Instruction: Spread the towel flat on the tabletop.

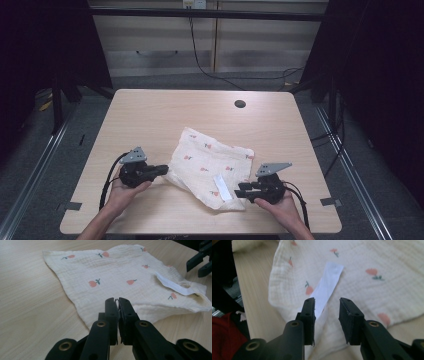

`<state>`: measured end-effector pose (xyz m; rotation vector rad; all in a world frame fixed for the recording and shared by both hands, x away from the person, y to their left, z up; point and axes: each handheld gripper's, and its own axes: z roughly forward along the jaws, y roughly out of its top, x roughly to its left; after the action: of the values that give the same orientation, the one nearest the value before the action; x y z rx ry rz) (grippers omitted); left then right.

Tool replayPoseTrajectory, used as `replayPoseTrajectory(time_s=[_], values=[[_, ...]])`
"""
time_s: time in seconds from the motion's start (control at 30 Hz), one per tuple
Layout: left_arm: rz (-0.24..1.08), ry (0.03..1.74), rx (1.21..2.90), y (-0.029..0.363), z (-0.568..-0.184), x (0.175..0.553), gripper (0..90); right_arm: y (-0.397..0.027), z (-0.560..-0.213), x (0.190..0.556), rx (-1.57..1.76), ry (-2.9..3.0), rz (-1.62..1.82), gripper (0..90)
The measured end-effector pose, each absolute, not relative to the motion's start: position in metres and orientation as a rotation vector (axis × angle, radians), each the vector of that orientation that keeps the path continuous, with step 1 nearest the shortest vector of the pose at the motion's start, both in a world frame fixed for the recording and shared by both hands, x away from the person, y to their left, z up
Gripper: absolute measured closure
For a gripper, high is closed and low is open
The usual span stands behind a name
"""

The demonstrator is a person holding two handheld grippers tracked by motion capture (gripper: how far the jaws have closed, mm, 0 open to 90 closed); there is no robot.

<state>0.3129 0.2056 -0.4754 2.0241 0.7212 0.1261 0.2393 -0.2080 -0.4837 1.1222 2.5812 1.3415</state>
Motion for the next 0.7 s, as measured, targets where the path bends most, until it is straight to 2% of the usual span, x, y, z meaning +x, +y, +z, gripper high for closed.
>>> replayPoseTrajectory(time_s=[0.1,0.27,0.33,0.47,0.53,0.7], values=[[0.125,0.723,2.029,0.205,-0.476,0.313,86.5,-0.209,-0.491,0.233,1.128,2.612,1.315,57.7],[0.124,0.721,2.032,0.205,-0.476,0.314,86.5,-0.204,-0.496,0.232,1.102,2.656,1.32,57.0],[0.12,0.722,2.031,0.206,-0.477,0.314,86.5,-0.199,-0.498,0.232,1.076,2.68,1.299,61.4],[0.119,0.725,2.026,0.207,-0.477,0.314,86.5,-0.194,-0.502,0.232,1.056,2.711,1.301,83.6],[0.122,0.725,2.023,0.208,-0.476,0.314,86.5,-0.193,-0.499,0.234,1.052,2.697,1.335,86.7],[0.133,0.728,2.014,0.208,-0.472,0.316,86.6,-0.198,-0.484,0.238,1.061,2.617,1.394,87.9]])
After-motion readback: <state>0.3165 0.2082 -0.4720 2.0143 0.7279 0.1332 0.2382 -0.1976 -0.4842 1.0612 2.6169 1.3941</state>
